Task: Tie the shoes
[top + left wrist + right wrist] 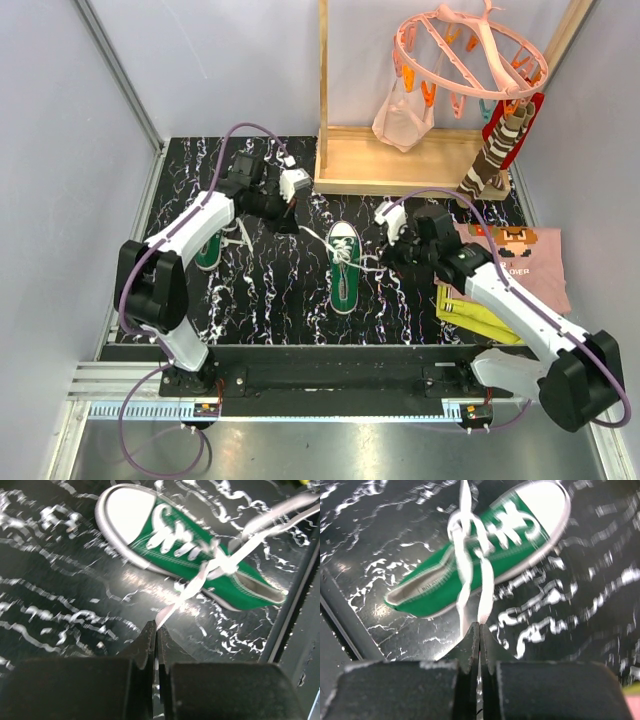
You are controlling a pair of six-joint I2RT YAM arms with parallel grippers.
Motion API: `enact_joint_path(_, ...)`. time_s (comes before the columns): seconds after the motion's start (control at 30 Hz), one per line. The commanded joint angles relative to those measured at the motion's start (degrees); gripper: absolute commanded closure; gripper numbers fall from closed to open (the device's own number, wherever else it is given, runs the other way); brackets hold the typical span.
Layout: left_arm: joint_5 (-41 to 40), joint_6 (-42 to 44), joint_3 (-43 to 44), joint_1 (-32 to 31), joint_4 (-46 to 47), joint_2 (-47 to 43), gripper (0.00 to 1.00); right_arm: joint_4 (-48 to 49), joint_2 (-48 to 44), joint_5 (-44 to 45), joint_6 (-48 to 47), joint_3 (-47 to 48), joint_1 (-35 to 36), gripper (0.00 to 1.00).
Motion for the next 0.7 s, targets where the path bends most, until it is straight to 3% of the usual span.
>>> enact_joint_path(0.0, -2.1, 1.41, -0.66, 2.38, -0.69, -3.87, 1.0, -1.79, -4.86, 7.89, 6.48, -1.01, -2.07, 1.0)
enact_joint_path(0.43, -5.88, 1.84, -3.47, 8.89, -0.34, -6.42, 1.0, -7.95, -9.97, 17.75, 1.74, -4.52, -4.01, 1.0)
enact_joint_path(0.67, -12.02, 3.16, -6.37, 11.61, -0.87, -7.91, 1.0, -9.18, -9.09, 20.92, -1.69, -5.85, -4.18, 1.0)
